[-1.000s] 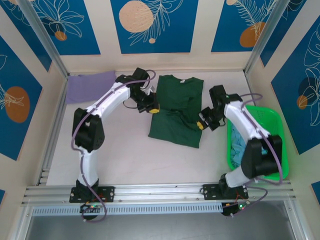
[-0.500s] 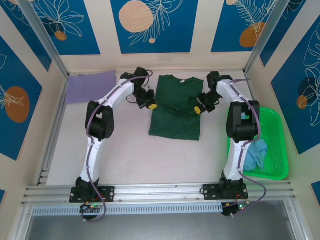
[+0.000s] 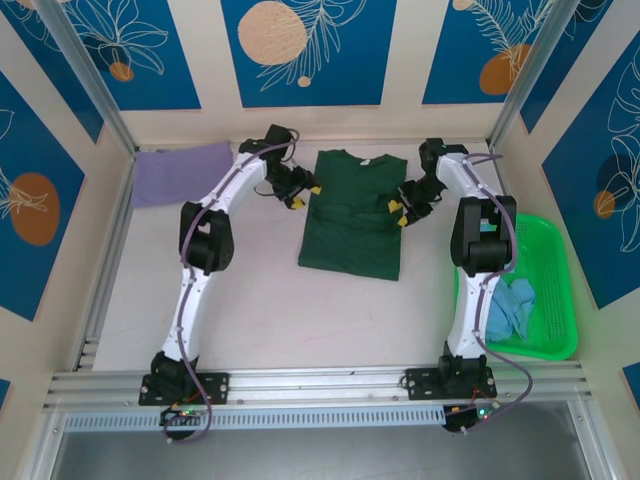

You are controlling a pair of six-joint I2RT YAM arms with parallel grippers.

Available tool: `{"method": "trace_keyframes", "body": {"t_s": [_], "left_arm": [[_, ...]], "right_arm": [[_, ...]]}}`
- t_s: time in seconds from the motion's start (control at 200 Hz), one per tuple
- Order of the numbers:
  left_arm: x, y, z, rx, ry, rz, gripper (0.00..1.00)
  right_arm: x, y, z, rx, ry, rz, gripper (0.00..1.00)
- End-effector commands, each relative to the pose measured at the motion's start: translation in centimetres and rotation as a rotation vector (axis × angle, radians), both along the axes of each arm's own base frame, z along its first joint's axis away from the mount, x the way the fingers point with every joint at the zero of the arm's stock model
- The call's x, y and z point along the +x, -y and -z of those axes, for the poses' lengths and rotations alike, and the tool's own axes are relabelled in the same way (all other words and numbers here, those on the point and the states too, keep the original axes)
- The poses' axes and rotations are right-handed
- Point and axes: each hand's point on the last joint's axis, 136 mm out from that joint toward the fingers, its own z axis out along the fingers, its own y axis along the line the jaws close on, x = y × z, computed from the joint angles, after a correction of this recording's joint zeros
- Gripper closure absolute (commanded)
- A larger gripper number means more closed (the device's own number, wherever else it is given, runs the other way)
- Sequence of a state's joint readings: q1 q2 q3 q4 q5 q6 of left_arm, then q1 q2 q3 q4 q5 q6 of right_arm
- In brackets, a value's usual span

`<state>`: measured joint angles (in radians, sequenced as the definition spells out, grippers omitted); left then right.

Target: Fold and stack the t-shirts

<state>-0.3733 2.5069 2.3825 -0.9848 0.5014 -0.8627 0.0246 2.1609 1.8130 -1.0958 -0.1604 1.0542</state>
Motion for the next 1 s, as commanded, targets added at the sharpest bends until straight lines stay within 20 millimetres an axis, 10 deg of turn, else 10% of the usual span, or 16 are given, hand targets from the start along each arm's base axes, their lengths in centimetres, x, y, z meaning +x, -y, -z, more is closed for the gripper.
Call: {"method": "trace_keyframes", "body": {"t_s": [0.0, 0.25, 0.395, 0.55, 0.755, 0.995], "left_arm": [[1.0, -1.7, -3.9, 0.007, 0.075, -0.034, 0.40], [-6.2, 0.7, -7.5, 0.062, 0.206, 0.186, 0.63], [-12.2, 3.5, -4.3, 0.050, 0.172, 0.364, 0.75], [-13.8, 3.9, -0.1, 0.130, 0.129, 0.469, 0.77], [-14.7, 0.5, 6.4, 0.314, 0.059, 0.497, 0.80], [-20.7, -3.8, 10.5, 0.379, -0.063, 0.536, 0.81]], "right_arm": [[0.6, 0.6, -3.1, 0.007, 0.064, 0.025, 0.54], [-3.4, -3.0, -7.1, 0.000, 0.263, -0.157, 0.53], [-8.7, -6.3, -4.5, 0.014, 0.245, -0.253, 0.68], [-11.4, -8.2, 0.0, 0.034, 0.174, -0.254, 0.82], [-12.8, -8.7, 4.4, -0.057, 0.063, -0.310, 0.86], [-16.9, -10.1, 6.8, -0.101, -0.006, -0.429, 0.87]]}}
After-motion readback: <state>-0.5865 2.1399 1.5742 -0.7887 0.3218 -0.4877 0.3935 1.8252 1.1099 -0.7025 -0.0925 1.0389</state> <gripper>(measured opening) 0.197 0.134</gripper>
